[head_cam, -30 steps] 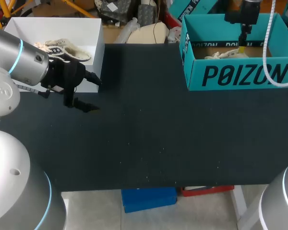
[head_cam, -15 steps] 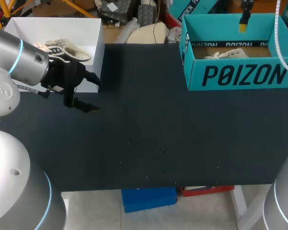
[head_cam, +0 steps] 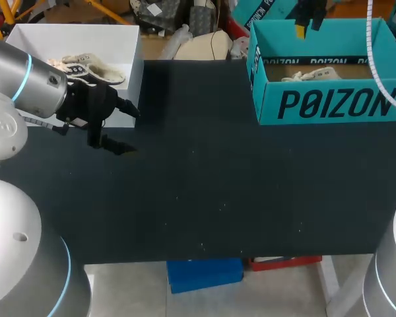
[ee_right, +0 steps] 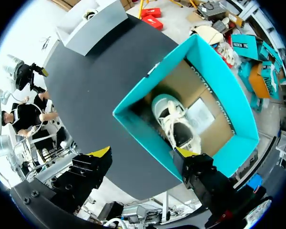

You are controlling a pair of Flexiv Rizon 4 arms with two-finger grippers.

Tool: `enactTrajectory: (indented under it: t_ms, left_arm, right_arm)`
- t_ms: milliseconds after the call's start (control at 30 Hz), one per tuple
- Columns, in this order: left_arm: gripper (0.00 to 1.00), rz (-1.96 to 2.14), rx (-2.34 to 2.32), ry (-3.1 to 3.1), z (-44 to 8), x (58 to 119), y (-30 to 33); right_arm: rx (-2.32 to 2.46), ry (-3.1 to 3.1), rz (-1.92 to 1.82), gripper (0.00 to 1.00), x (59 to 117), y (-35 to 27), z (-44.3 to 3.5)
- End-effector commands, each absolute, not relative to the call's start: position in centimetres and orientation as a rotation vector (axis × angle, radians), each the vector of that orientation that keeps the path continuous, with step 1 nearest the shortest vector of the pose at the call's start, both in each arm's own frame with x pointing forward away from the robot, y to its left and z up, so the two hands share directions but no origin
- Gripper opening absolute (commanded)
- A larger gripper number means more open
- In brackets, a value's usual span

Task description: Take the shoe out of the shoebox, open the shoe tongue, remove and reinsert the insole, then place the shoe into the shoebox

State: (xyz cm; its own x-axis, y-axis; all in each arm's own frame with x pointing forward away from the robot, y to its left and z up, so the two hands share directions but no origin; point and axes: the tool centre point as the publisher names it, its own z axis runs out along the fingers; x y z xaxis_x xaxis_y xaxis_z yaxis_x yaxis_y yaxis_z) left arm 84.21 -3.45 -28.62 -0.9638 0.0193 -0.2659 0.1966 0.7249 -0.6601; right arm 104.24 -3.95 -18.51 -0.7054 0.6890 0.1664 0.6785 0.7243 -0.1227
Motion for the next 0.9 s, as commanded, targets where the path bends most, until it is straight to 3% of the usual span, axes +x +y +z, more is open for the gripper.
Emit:
enactTrajectory:
  t_ms: [33,67,167,300,367,533,600,700,900]
  left_arm:
    - [1.00,-1.068,0.170,2.685,-28.7,84.1,-3.5]
    - [1.00,-1.068,0.170,2.685,-28.7,84.1,-3.5]
    - [1.00,-1.068,0.170,2.685,-28.7,84.1,-3.5]
    - [1.00,-1.068,0.170,2.685,-28.7,84.1,-3.5]
    - [1.00,-1.068,0.170,2.685,-28.7,84.1,-3.5]
    - [1.00,-1.068,0.170,2.685,-28.7,84.1,-3.5]
    - [1.00,-1.068,0.170,2.685,-28.7,84.1,-3.5]
    - [1.00,-1.068,0.170,2.685,-28.7,84.1,-3.5]
    - [1.00,-1.068,0.170,2.685,-28.7,84.1,-3.5]
  right_arm:
    - [-1.248,-3.204,0.415,0.89,97.6,2.4,-21.0]
    - [-1.244,-3.205,0.408,0.90,97.3,2.8,-21.5]
    - [-1.236,-3.260,0.499,0.79,96.3,3.9,-22.6]
    - [-1.299,-3.260,0.473,0.82,95.1,4.8,-23.9]
    - [-1.316,-3.246,0.477,0.90,94.6,5.1,-24.5]
    - [-1.329,-3.162,0.388,0.91,93.6,5.3,-26.3]
    - [-1.327,-3.139,0.269,0.85,93.1,5.4,-27.0]
    - [-1.331,-3.097,0.202,0.95,92.6,5.6,-27.8]
    - [-1.351,-3.017,0.119,1.00,91.8,5.3,-28.7]
